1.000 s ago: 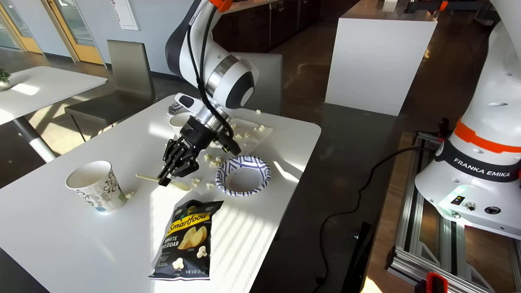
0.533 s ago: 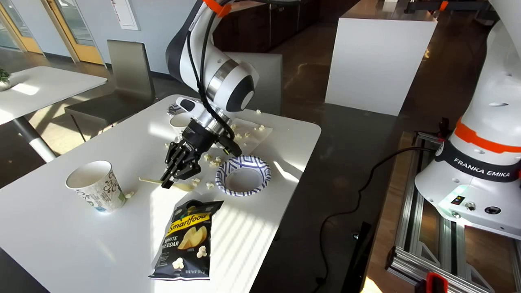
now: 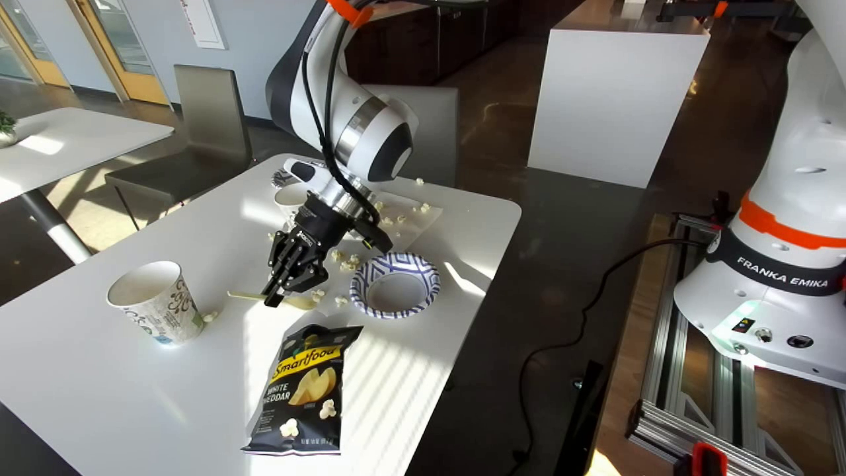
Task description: Use the spoon to place one white item inside the cup
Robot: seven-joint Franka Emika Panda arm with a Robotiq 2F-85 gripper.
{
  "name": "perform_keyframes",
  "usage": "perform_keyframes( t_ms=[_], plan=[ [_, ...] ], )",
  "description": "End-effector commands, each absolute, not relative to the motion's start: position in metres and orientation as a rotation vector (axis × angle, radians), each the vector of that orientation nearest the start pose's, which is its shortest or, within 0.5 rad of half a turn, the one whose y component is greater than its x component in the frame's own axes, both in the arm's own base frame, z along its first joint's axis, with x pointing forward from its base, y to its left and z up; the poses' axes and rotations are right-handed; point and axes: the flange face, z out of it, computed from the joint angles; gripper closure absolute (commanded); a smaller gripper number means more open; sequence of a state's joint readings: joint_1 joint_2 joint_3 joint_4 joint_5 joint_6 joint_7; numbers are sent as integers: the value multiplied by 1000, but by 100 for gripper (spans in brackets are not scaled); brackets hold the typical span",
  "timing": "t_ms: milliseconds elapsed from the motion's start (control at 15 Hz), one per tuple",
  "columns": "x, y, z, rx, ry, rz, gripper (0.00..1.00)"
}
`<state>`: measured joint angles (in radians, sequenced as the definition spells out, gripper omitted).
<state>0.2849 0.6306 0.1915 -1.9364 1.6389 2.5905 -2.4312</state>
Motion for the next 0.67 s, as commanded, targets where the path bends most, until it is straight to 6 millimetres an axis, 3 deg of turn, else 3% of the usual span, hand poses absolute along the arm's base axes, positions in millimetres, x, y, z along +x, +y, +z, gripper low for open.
perform_keyframes(
  t_ms=[0,600],
  plan=[
    [543,254,147,-1930,-1620,-886,97],
    [542,245,149,-1983,-1698,-741,97]
  ],
)
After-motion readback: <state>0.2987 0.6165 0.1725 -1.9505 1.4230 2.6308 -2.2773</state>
